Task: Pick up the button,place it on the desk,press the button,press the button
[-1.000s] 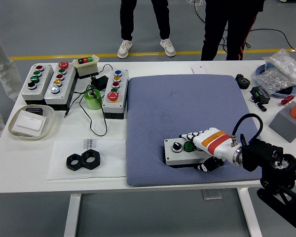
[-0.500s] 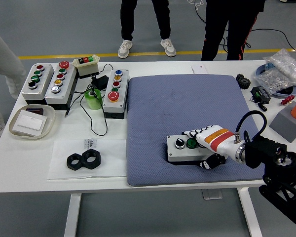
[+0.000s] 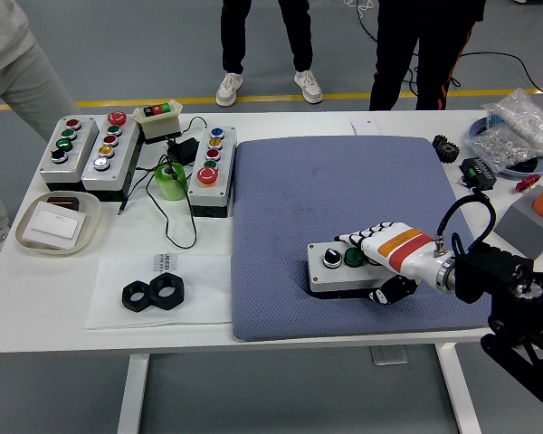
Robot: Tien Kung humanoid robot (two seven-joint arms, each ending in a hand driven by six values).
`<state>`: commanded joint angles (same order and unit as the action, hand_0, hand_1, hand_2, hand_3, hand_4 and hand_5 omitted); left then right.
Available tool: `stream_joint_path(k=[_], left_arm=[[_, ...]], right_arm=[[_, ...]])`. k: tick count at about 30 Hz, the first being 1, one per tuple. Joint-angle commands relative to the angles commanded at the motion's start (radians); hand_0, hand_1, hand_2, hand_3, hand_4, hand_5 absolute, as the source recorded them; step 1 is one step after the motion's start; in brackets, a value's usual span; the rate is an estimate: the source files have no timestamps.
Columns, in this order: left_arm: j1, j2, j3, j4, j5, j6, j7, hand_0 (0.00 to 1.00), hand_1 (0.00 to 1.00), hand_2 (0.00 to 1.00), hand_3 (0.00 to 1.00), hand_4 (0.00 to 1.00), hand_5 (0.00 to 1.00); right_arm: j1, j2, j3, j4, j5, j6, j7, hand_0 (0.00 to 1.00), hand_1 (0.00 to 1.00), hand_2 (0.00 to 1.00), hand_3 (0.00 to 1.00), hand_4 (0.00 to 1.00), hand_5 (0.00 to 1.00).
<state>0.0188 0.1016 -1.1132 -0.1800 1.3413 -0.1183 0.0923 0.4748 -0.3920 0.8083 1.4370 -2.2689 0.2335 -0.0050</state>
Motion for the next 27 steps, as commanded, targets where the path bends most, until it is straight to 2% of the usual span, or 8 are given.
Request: stream_joint_path(k=[13, 14, 25, 26, 27], left_arm=[[0.002, 0.002, -0.001, 0.000, 0.001, 0.000, 0.000, 0.742, 0.913, 0.985, 0.946, 0.612, 0.998], [0.003, 0.002, -0.001, 0.000, 0.001, 0.000, 0.000, 0.742, 0.912, 0.985, 0.946, 0.613, 0.998], [0.006, 0.004, -0.001, 0.000, 0.006, 0.000, 0.000, 0.742, 0.912, 0.985, 0.946, 0.613, 0.998], [0.006, 0.004, -0.001, 0.000, 0.007, -0.001, 0.000, 0.742, 0.913, 0.985, 0.946, 0.613, 0.998], [0.006, 0.004, -0.001, 0.000, 0.007, -0.001, 0.000, 0.742, 0.913, 0.985, 0.946, 0.613, 0.998]], right_arm=[[0.004, -0.008, 0.008, 0.035, 0.000, 0.001, -0.003, 0.891, 0.902, 0.919, 0.878, 0.830, 0.203], [0.004, -0.007, 0.005, 0.030, 0.000, -0.002, -0.004, 0.876, 0.873, 0.875, 0.855, 0.823, 0.181], [0.009, 0.005, -0.028, -0.030, 0.000, -0.001, 0.003, 0.877, 0.867, 0.877, 0.864, 0.825, 0.174], [0.009, 0.006, -0.031, -0.033, 0.000, -0.004, 0.001, 0.844, 0.822, 0.802, 0.835, 0.811, 0.121], [0.009, 0.007, -0.031, -0.034, 0.000, -0.005, 0.001, 0.844, 0.822, 0.802, 0.835, 0.811, 0.121]])
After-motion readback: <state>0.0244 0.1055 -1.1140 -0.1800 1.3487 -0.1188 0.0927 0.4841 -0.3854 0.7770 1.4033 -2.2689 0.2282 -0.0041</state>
